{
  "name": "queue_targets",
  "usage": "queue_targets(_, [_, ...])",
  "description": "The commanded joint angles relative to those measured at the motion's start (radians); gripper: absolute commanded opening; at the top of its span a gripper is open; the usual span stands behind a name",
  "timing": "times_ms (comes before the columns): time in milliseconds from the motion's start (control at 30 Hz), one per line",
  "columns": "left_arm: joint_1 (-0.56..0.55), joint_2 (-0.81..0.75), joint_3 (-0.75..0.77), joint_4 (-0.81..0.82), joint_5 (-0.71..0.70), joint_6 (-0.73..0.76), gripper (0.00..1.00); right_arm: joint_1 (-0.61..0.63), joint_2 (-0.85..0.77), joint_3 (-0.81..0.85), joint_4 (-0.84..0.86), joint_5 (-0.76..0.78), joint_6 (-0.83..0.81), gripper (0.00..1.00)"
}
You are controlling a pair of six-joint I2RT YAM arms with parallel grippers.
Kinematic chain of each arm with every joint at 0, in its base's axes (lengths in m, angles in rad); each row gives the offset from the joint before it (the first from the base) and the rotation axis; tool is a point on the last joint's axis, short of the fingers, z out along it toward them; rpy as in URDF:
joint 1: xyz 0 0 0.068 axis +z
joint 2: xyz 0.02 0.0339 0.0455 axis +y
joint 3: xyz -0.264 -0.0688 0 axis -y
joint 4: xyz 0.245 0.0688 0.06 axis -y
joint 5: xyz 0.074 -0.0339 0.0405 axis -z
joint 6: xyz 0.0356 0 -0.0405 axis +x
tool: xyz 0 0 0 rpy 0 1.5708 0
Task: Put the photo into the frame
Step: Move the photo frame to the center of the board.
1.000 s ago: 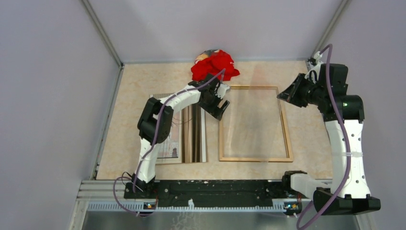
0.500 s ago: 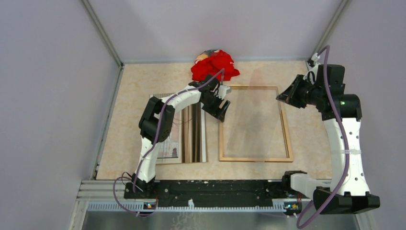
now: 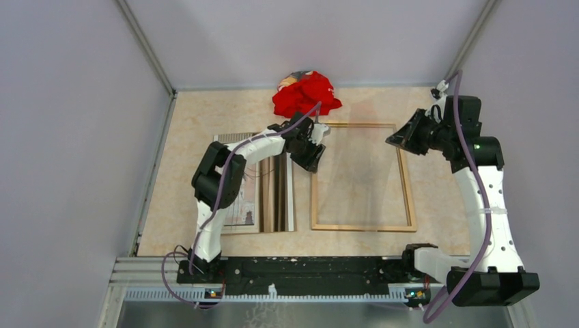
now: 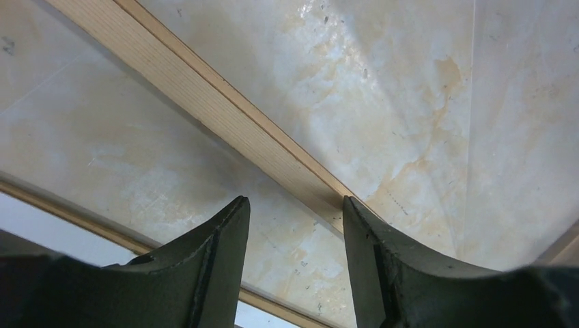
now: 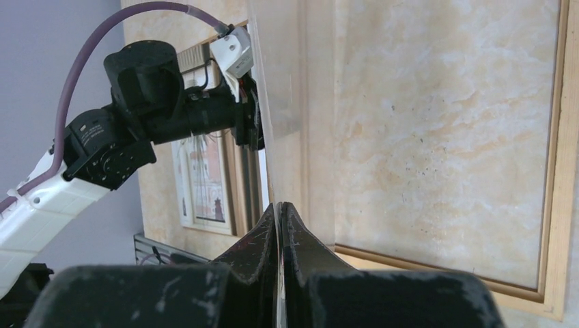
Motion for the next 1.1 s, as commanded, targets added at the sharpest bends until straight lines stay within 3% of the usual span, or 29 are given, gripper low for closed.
queue_targets(0, [0.021,-0.002,-0.147,-0.028,-0.251,0.106,0.58,-0.007,-0.021,-0.021,0.076,-0.056,0.028,0.0])
queue_targets(233, [0.071,-0.082,-0.255,-0.005,-0.345,0.19,0.57,-0.007,-0.032,-0.089,0.13,-0.081,0.049,0.0])
queue_targets(633, [0.089,-0.139,-0.32,-0.018,-0.318,0.201,0.57,-0.001,-0.042,-0.139,0.185,-0.111,0.067,0.0])
queue_targets(1067, [0.126,-0.247,-0.257,-0.141,-0.003,0.19,0.66,0.133,-0.015,-0.129,0.258,-0.116,0.127,0.0])
